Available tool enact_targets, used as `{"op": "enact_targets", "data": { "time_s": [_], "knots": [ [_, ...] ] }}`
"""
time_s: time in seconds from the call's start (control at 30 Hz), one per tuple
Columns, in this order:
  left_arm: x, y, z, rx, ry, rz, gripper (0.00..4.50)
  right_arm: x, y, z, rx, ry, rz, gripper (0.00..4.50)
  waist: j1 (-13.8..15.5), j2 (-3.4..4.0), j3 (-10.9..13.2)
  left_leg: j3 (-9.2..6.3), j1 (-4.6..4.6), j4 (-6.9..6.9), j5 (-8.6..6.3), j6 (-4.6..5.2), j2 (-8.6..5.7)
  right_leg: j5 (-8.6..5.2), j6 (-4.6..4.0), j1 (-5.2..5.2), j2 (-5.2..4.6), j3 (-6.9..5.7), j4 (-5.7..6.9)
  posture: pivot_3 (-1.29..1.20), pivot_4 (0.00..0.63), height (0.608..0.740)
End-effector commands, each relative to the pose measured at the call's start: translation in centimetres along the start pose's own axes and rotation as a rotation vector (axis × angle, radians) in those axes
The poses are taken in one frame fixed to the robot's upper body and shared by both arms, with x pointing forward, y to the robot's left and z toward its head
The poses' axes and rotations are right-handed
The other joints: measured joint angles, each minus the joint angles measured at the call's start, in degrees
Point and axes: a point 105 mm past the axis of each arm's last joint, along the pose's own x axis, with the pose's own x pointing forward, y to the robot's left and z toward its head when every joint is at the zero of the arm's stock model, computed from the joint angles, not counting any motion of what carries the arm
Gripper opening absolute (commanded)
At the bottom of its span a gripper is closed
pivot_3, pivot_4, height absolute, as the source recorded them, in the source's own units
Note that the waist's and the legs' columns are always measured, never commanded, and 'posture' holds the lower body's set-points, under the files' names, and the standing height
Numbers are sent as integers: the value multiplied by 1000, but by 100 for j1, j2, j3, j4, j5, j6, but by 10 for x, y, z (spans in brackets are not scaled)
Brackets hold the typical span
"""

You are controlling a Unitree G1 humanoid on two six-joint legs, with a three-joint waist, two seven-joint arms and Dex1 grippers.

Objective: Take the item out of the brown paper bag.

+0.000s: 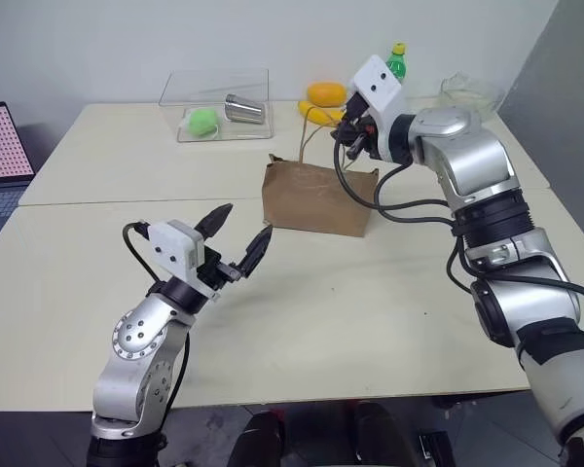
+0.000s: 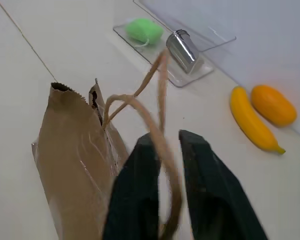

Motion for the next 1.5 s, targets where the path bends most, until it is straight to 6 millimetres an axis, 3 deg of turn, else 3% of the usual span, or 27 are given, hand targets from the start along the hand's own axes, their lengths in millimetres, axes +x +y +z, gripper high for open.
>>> {"op": "enact_targets", "data": {
  "time_s": [0.03, 0.17, 0.43, 0.63, 0.8, 0.9, 1.07, 1.27, 1.5],
  "knots": [
    [3, -3, 9, 25, -40, -18, 3998, -9, 2, 18, -72, -49, 18, 2062, 2, 0, 0, 0, 0, 0, 0, 0, 0, 0, 0, 0, 0, 0, 0, 0, 150, 740],
    [7, -5, 9, 22, -42, -23, 3998, -22, 12, 10, -57, -35, 57, 3459, 15, -2, -1, -5, 0, 1, 0, 0, 0, 0, 0, 4, 0, -4, -3, 0, 150, 740],
    [9, -4, 7, 28, -35, -14, 3998, -71, 29, -14, 77, -54, 13, 3459, 58, -2, -1, -12, -4, 11, -3, 5, -1, 0, 0, 8, -1, -8, -2, 0, 150, 740],
    [19, -2, 3, 40, -31, -24, 3998, -114, 79, -29, 297, -190, 25, 3459, 110, -5, -6, -14, -2, 11, -6, 10, 0, 0, 0, 15, 0, -10, -3, 0, 150, 740],
    [45, 12, 14, 60, -74, -44, 2786, -132, 105, -37, 210, -280, -102, 3502, 159, -5, -7, -15, -3, 29, -7, 11, -5, 6, 11, 21, 1, -12, -2, 0, 150, 740],
    [77, 39, 24, 97, -97, -33, 1817, -133, 124, -45, 210, -298, -172, 3502, 158, -8, -8, -17, -1, 45, -6, 11, -4, 9, 16, 28, 5, -15, -1, 0, 150, 740],
    [126, 70, 25, 129, -53, -50, 157, -128, 135, -47, 235, -312, -220, 3502, 100, -10, -9, -14, 0, 66, -3, 7, -5, 16, 28, 31, 10, -6, -3, 0, 150, 740],
    [179, 75, 30, 255, 72, -90, 8, -129, 135, -49, 230, -300, -251, 3502, 103, -20, -5, -25, -11, 64, -2, 3, -11, 16, 29, 27, 10, -15, -10, 0, 150, 740],
    [198, 65, 30, 408, 213, -163, 8, -137, 139, -45, 222, -318, -217, 3502, 36, -22, -3, -25, -16, 56, -4, 6, -15, 15, 30, 20, 7, -12, -11, 0, 150, 740]
  ]
}}
